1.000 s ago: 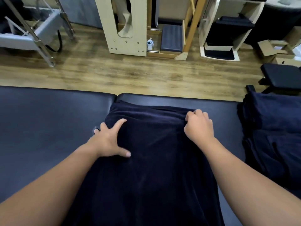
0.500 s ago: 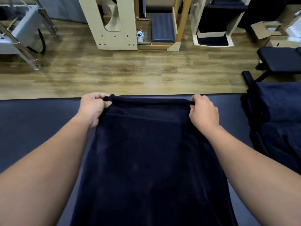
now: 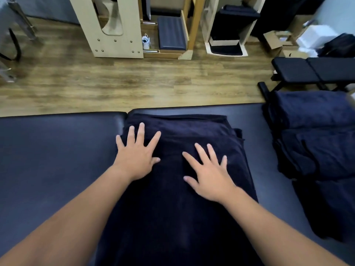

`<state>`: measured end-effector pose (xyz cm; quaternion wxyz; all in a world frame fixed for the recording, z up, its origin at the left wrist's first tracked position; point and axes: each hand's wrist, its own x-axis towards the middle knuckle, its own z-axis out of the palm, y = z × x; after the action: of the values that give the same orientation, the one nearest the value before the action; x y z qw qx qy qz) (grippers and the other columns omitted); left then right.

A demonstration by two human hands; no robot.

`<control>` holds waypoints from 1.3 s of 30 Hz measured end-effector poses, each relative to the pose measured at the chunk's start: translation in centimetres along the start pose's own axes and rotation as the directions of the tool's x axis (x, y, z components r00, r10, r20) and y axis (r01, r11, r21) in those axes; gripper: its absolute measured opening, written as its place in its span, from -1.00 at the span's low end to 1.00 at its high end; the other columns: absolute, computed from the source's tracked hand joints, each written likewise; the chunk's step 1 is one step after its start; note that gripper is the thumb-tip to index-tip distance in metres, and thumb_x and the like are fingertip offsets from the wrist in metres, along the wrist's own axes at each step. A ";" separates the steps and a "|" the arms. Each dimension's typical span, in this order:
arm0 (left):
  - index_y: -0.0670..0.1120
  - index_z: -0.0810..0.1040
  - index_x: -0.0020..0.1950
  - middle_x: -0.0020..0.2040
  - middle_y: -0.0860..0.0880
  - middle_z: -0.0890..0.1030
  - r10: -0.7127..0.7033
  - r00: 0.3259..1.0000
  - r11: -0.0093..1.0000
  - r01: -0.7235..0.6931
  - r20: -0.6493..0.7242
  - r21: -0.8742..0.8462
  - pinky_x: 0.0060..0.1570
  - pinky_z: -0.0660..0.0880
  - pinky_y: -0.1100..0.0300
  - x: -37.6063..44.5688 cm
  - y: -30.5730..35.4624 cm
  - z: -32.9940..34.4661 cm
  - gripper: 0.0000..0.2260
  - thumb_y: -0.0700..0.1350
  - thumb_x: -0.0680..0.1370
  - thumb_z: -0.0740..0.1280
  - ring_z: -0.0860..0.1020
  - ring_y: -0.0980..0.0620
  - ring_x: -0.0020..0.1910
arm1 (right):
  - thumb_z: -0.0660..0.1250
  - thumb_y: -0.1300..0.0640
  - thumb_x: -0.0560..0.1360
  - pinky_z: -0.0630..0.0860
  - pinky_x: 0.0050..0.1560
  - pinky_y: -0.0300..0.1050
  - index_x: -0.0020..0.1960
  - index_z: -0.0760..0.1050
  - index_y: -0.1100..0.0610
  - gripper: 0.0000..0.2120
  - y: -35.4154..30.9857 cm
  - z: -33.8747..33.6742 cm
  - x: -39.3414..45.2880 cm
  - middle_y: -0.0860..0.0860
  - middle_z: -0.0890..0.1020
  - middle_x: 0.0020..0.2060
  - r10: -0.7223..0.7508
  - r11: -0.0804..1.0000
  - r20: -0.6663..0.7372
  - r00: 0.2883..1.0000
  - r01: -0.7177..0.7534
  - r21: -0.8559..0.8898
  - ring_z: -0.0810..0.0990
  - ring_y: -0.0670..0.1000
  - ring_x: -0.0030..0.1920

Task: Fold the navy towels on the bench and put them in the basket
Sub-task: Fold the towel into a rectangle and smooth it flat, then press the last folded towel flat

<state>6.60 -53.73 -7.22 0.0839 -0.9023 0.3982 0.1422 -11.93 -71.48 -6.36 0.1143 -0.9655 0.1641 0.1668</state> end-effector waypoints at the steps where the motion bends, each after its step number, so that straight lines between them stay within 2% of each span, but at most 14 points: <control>1: 0.13 -0.25 0.64 0.62 -0.24 -0.29 0.014 0.999 1.000 -0.013 -0.049 0.005 0.46 -0.05 -0.47 -0.5 0.1 0.4 -0.29 0.22 0.66 0.14 -0.22 -0.39 0.59 | 0.07 -0.31 0.63 -0.06 0.42 0.57 0.59 -0.18 -0.32 -0.36 0.5 0.9 -1.2 -0.09 -0.23 0.62 0.062 0.998 0.027 0.998 -0.062 0.004 -0.29 0.21 0.61; 3: 0.03 0.03 0.66 0.63 -0.30 -0.20 0.068 0.983 0.997 -0.063 -0.170 0.036 0.46 -0.06 -0.47 -1.8 0.8 0.8 -0.34 0.00 0.63 0.27 -0.18 -0.44 0.58 | -0.01 -0.26 0.67 -0.05 0.43 0.59 0.58 -0.27 -0.32 -0.40 1.2 1.9 -3.2 -0.08 -0.26 0.62 0.216 0.976 0.015 0.976 -0.216 0.014 -0.30 0.24 0.60; 5: -0.06 0.30 0.57 0.64 -0.29 -0.02 0.132 0.968 0.991 -0.122 -0.215 0.062 0.44 0.00 -0.49 -3.6 2.0 1.3 -0.46 -0.03 0.60 0.32 -0.11 -0.39 0.60 | -0.02 -0.21 0.68 -0.04 0.43 0.58 0.60 -0.27 -0.25 -0.40 0.8 2.4 -4.8 -0.01 -0.25 0.63 0.304 0.952 0.010 0.953 -0.304 0.026 -0.29 0.28 0.59; 11: 0.03 -0.04 0.67 0.66 -0.21 -0.13 0.098 0.990 0.994 -0.093 -0.097 0.050 0.35 -0.22 -0.55 -10.7 5.7 4.8 -0.30 0.35 0.61 -0.07 -0.21 -0.22 0.63 | 0.01 -0.44 0.56 -0.14 0.37 0.64 0.54 -0.40 -0.35 -0.25 -1.6 5.3 -12.1 -0.06 -0.42 0.58 0.196 0.980 0.061 0.979 -0.198 0.024 -0.45 0.24 0.55; 15: 0.12 0.10 0.65 0.65 -0.23 0.02 0.101 0.990 0.994 -0.103 -0.097 -0.020 0.32 -0.07 -0.60 -15.3 6.6 7.1 -0.28 0.42 0.56 0.00 -0.04 -0.24 0.64 | -0.05 -0.52 0.51 -0.07 0.35 0.66 0.49 -0.45 -0.41 -0.25 0.1 6.8 -15.3 -0.09 -0.44 0.57 0.314 0.944 0.054 0.948 -0.318 0.084 -0.46 0.20 0.55; 19: 0.18 0.10 0.64 0.65 -0.25 0.05 0.161 0.981 0.987 -0.161 -0.107 0.011 0.34 0.00 -0.59 -20.3 7.8 8.5 -0.33 0.41 0.58 0.04 -0.01 -0.28 0.63 | -0.12 -0.46 0.56 0.02 0.36 0.64 0.53 -0.43 -0.36 -0.31 1.4 8.3 -18.6 -0.03 -0.39 0.59 0.402 0.909 0.046 0.915 -0.404 0.100 -0.39 0.27 0.57; 24: 0.10 0.13 0.65 0.64 -0.27 0.06 0.188 0.977 0.982 -0.187 -0.097 0.025 0.41 0.06 -0.51 -25.3 8.4 9.5 -0.32 0.39 0.60 0.05 0.02 -0.27 0.63 | -0.35 -0.40 0.51 -0.01 0.45 0.51 0.56 -0.44 -0.25 -0.32 2.4 10.8 -23.2 0.10 -0.29 0.62 0.266 0.962 -0.004 0.964 -0.266 -0.056 -0.32 0.31 0.58; 27: 0.01 0.18 0.64 0.63 -0.28 0.10 0.228 0.971 0.973 -0.223 -0.072 0.061 0.43 0.12 -0.46 -27.6 8.2 10.0 -0.22 0.41 0.53 0.16 0.08 -0.29 0.61 | -0.11 -0.42 0.55 0.20 0.37 0.51 0.64 -0.15 -0.20 -0.27 3.4 11.4 -25.4 0.17 -0.01 0.64 0.180 0.978 0.027 0.983 -0.176 -0.113 -0.04 0.35 0.60; 30: -0.10 0.26 0.61 0.61 -0.27 0.17 0.256 0.966 0.961 -0.252 -0.027 0.111 0.44 0.20 -0.33 -28.8 7.2 10.2 -0.23 0.32 0.52 0.21 0.14 -0.25 0.60 | 0.32 -0.38 0.45 0.39 0.22 0.54 0.61 0.14 -0.12 -0.16 3.9 11.8 -25.5 0.21 0.24 0.57 0.188 0.973 0.060 0.980 -0.178 -0.144 0.23 0.39 0.53; 31: -0.13 0.29 0.60 0.60 -0.26 0.22 0.264 0.964 0.959 -0.258 -0.032 0.118 0.45 0.19 -0.25 -29.1 6.9 10.2 -0.24 0.25 0.51 0.30 0.17 -0.22 0.59 | 0.39 -0.35 0.43 0.35 0.25 0.56 0.62 0.12 -0.11 -0.12 3.8 11.7 -25.4 0.22 0.21 0.58 0.180 0.975 0.060 0.982 -0.170 -0.146 0.19 0.40 0.54; 33: -0.16 0.34 0.56 0.56 -0.24 0.32 0.259 0.966 0.960 -0.256 -0.019 0.114 0.44 0.19 -0.12 -29.5 6.3 10.0 -0.19 -0.01 0.36 0.54 0.31 -0.20 0.54 | 0.32 -0.31 0.51 0.14 0.40 0.54 0.65 -0.11 -0.12 -0.10 3.6 11.4 -25.4 0.22 -0.03 0.63 0.132 0.976 0.051 0.990 -0.120 -0.182 -0.06 0.41 0.58; 35: -0.15 0.37 0.54 0.52 -0.25 0.38 0.225 0.974 0.966 -0.224 0.013 0.128 0.42 0.32 -0.05 -29.9 5.9 9.6 -0.05 -0.23 0.14 0.53 0.43 -0.21 0.46 | 0.25 -0.24 0.56 0.01 0.46 0.48 0.64 -0.25 -0.10 -0.12 3.7 10.9 -25.6 0.20 -0.18 0.63 0.110 0.980 0.071 0.991 -0.096 -0.176 -0.19 0.40 0.58; 37: -0.13 0.39 0.54 0.44 -0.28 0.43 0.203 0.979 0.966 -0.201 0.009 0.160 0.27 0.51 -0.04 -30.1 5.8 9.2 0.04 -0.24 0.01 0.49 0.48 -0.26 0.37 | 0.24 -0.09 0.59 0.03 0.48 0.43 0.64 -0.26 -0.10 -0.17 3.7 10.4 -25.9 0.19 -0.18 0.63 0.105 0.973 0.055 0.993 -0.092 -0.211 -0.17 0.39 0.59; 39: -0.14 0.40 0.50 0.32 -0.29 0.44 0.143 0.989 0.964 -0.147 0.038 0.221 0.06 0.56 -0.01 -29.9 6.1 8.9 0.05 -0.21 -0.03 0.51 0.50 -0.26 0.19 | 0.25 0.11 0.58 0.10 0.48 0.36 0.64 -0.22 -0.08 -0.17 3.6 9.7 -26.1 0.19 -0.11 0.63 0.109 0.958 0.064 0.992 -0.087 -0.274 -0.08 0.36 0.59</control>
<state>-18.83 -34.67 -6.22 0.1782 -0.8540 0.4757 0.1121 -39.23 -64.85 -6.48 -0.0208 -0.9554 0.1828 0.2310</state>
